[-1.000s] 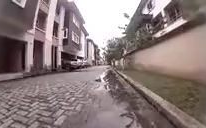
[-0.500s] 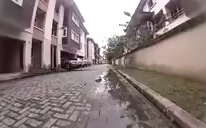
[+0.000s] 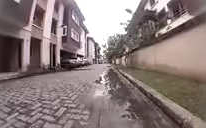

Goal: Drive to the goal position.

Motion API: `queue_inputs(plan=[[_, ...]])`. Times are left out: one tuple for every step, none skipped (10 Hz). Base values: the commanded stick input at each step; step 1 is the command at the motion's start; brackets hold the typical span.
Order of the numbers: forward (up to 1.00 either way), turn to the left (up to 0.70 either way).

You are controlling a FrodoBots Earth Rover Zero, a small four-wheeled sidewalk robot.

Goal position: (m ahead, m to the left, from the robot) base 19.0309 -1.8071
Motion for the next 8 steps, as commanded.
queue_inputs(plan=[[0.5,0.0],[0.5,0.0],[0.5,0.0],[0.5,0.0],[0.5,0.0],[0.5,0.0],[0.5,0.0],[0.5,0.0]])
